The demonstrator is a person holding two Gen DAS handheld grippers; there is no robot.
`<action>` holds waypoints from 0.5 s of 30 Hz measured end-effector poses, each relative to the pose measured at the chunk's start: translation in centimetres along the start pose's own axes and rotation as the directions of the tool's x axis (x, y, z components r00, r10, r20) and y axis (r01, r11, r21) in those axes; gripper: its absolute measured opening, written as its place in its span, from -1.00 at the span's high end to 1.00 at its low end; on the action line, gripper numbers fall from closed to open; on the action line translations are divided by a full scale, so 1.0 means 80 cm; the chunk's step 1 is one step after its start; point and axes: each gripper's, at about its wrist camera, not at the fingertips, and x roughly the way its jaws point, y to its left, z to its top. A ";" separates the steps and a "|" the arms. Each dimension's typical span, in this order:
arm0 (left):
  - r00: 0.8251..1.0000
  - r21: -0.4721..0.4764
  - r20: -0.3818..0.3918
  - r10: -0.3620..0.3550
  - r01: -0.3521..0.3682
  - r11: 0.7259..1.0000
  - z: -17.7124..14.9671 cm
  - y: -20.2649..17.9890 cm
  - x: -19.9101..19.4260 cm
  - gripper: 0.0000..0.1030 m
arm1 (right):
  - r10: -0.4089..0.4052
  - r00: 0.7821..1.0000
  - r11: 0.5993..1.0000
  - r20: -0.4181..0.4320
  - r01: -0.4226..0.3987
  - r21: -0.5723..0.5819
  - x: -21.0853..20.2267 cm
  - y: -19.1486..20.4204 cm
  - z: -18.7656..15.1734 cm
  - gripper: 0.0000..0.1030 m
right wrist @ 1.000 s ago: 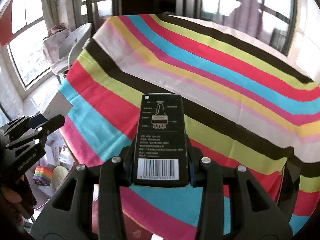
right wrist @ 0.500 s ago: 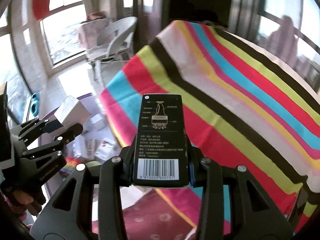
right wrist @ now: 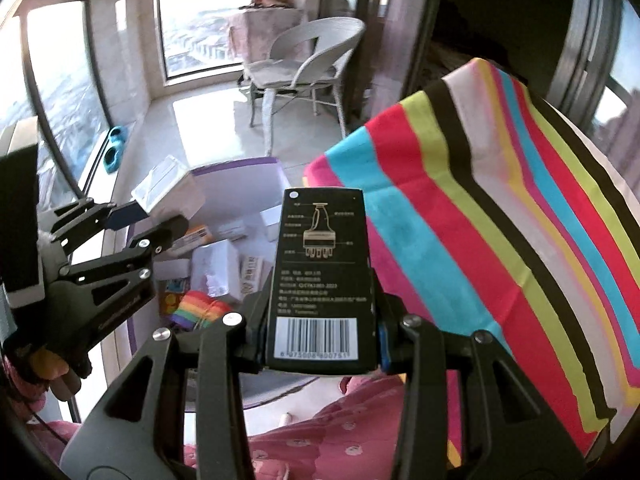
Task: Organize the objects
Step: 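Lift the white cube and black box and carry them over the bin, then open both tools to drop the white cube and black box into the bin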
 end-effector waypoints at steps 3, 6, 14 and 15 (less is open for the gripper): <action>1.000 -0.008 -0.003 0.002 -0.002 1.000 -0.001 0.007 0.003 0.31 | 0.009 1.000 1.000 -0.010 -0.010 -0.020 0.006 0.005 0.001 0.17; 1.000 -0.013 -0.001 0.003 -0.003 1.000 -0.002 0.008 0.001 0.31 | 0.014 1.000 1.000 -0.015 -0.015 -0.025 0.010 0.008 0.002 0.17; 0.999 0.004 0.035 0.019 -0.019 1.000 0.004 0.004 -0.014 0.31 | 0.025 1.000 0.999 -0.016 -0.026 -0.047 0.013 0.014 0.003 0.17; 0.999 0.006 0.044 0.019 -0.019 1.000 0.005 0.003 -0.019 0.30 | 0.029 0.999 0.998 -0.016 -0.030 -0.047 0.014 0.014 0.003 0.16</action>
